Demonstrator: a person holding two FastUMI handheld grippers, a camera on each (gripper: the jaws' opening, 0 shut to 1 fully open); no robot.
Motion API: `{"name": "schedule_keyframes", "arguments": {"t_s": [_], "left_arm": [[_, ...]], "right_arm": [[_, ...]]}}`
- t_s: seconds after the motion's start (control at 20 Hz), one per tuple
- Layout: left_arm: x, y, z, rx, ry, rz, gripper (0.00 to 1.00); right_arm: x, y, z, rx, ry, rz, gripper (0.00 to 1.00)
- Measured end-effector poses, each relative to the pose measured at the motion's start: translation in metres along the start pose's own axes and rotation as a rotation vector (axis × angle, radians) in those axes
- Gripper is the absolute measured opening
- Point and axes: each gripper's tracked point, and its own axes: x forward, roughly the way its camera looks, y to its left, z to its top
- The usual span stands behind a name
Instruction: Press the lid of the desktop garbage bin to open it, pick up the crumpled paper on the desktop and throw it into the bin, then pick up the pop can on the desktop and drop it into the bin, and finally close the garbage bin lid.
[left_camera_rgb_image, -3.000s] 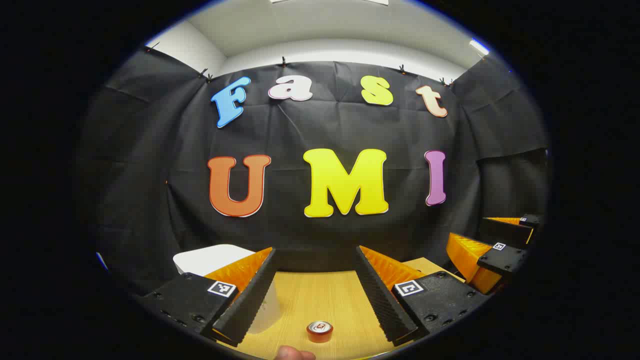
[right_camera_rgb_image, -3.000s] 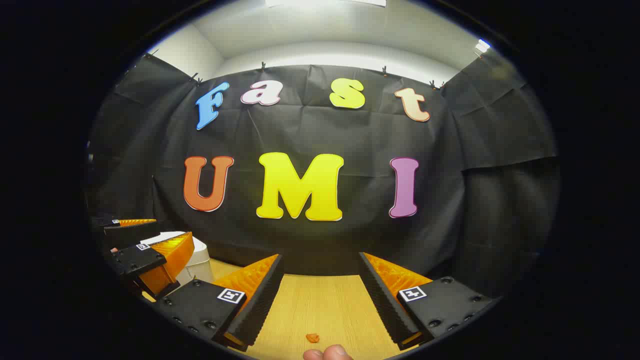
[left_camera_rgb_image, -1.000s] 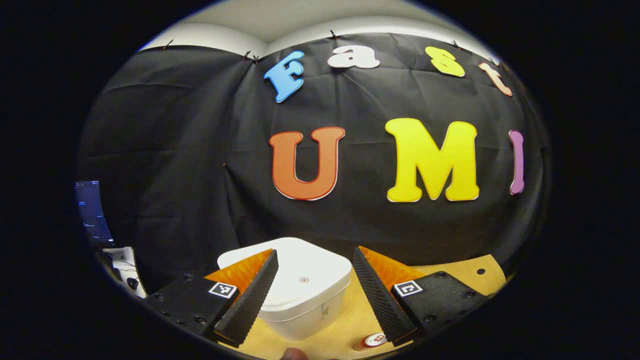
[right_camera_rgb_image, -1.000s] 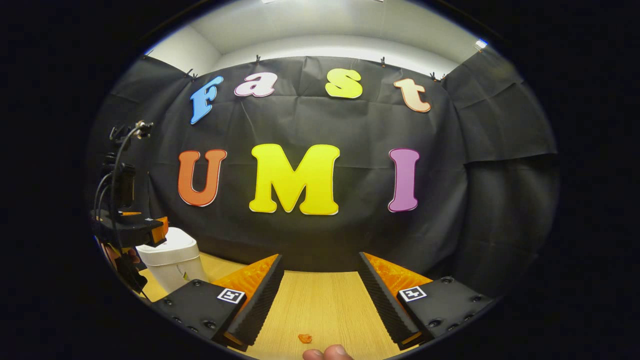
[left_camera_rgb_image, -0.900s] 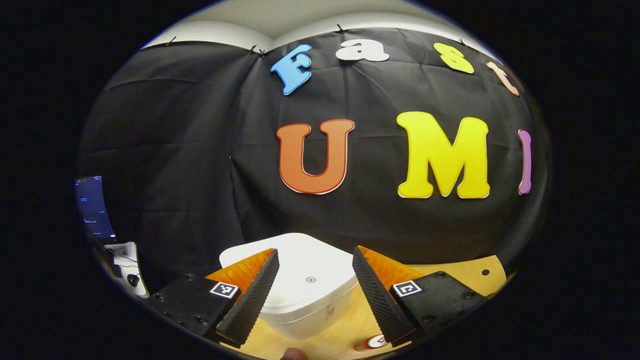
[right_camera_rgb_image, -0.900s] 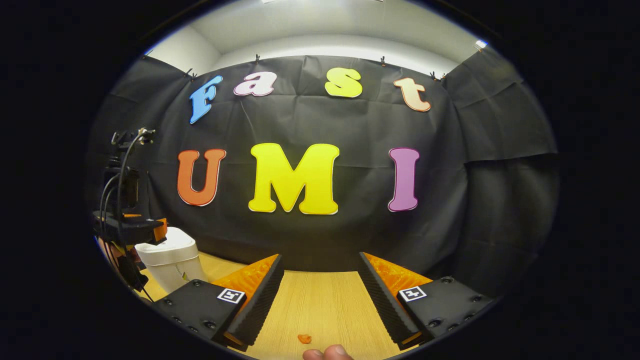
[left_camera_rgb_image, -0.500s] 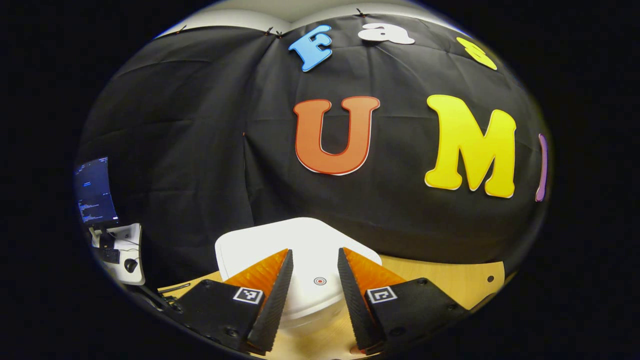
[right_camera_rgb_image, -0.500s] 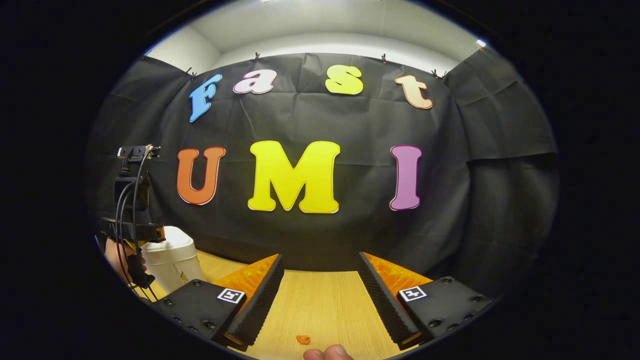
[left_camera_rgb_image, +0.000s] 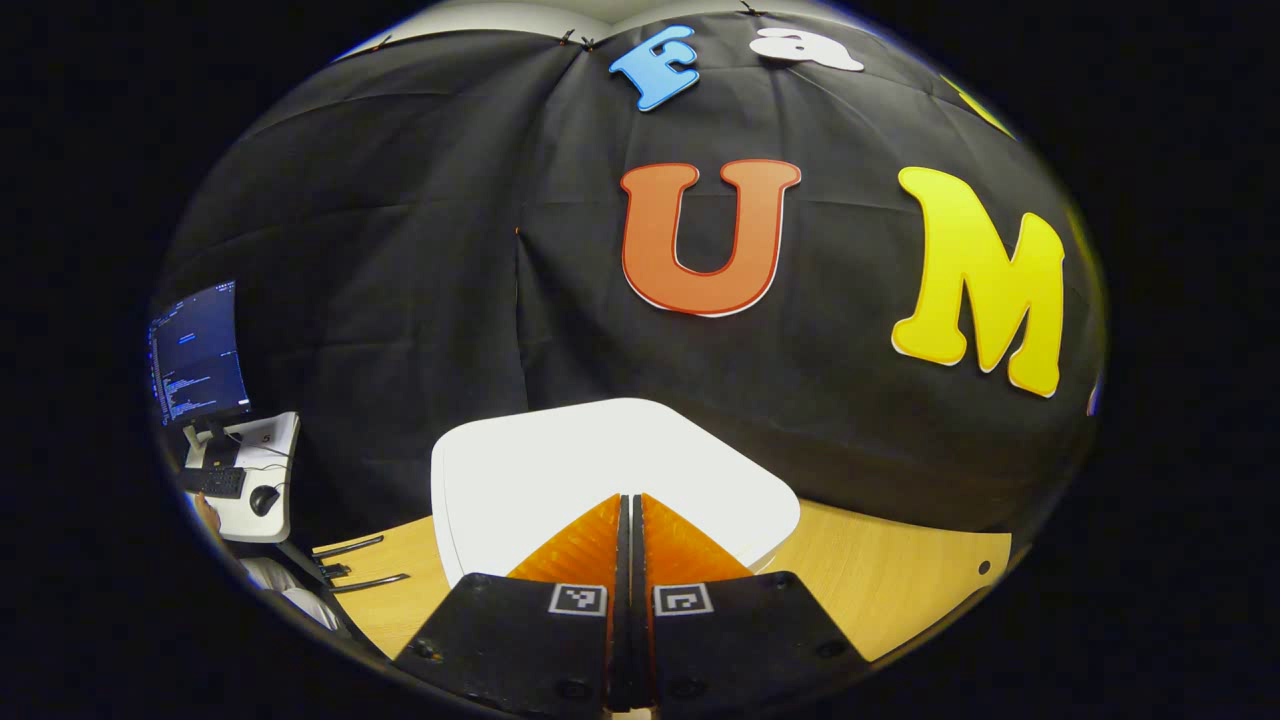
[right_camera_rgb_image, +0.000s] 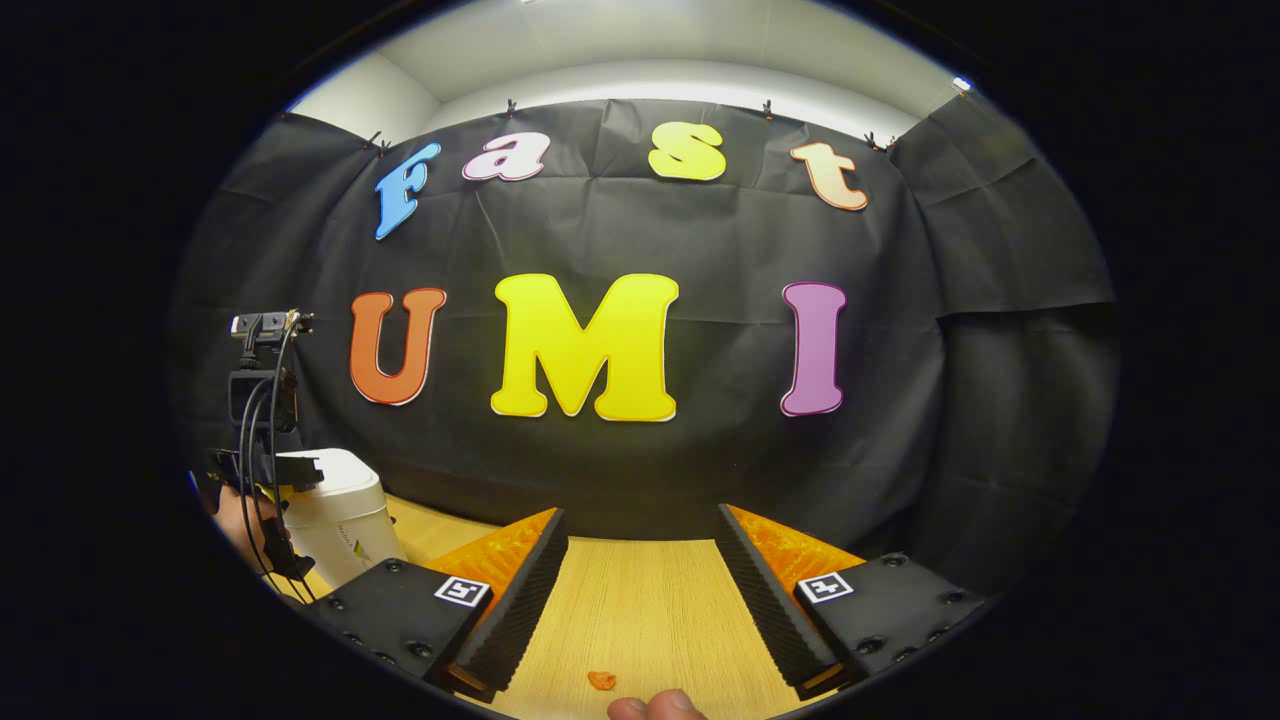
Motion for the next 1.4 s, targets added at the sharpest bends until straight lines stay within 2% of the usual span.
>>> {"name": "schedule_keyframes", "arguments": {"t_s": [0.15,0.35,0.55,0.6,0.7,0.75,0.8,0.85,0.9,0.95,1.15,1.4], "left_arm": [[0.001,0.000,-0.002,0.082,-0.011,0.009,0.03],[0.002,0.000,-0.006,0.060,-0.018,-0.016,0.03],[0.001,0.001,0.008,0.128,-0.082,-0.015,0.04],[0.001,-0.003,0.008,0.128,-0.072,-0.038,0.03],[-0.002,-0.008,0.009,0.136,-0.067,-0.073,0.13],[-0.006,-0.006,0.015,0.143,-0.084,-0.076,0.23],[-0.009,-0.004,0.025,0.154,-0.115,-0.071,0.28],[-0.013,-0.005,0.035,0.169,-0.150,-0.075,0.40],[-0.018,-0.008,0.044,0.184,-0.176,-0.089,0.47],[-0.024,-0.013,0.052,0.194,-0.205,-0.108,0.61],[-0.046,-0.022,0.080,0.218,-0.296,-0.166,0.91],[-0.068,-0.025,0.100,0.219,-0.343,-0.209,0.95]], "right_arm": [[0.001,0.003,-0.006,0.002,0.010,0.005,0.95],[0.003,0.005,-0.013,0.011,0.027,0.011,0.95],[0.005,0.004,-0.012,0.008,0.017,0.005,0.95],[0.004,0.003,-0.012,0.012,0.017,0.003,0.95],[0.003,0.002,-0.010,0.020,0.013,-0.002,0.95],[0.002,0.001,-0.008,0.020,0.009,-0.006,0.95],[0.000,0.000,-0.007,0.018,0.005,-0.010,0.95],[-0.002,0.000,-0.005,0.018,0.000,-0.014,0.95],[-0.003,-0.001,-0.004,0.021,-0.002,-0.017,0.95],[-0.004,-0.001,-0.003,0.025,-0.004,-0.019,0.95],[-0.012,0.002,0.005,0.033,-0.025,-0.017,0.95],[-0.020,0.000,0.012,0.046,-0.047,-0.016,0.95]]}}
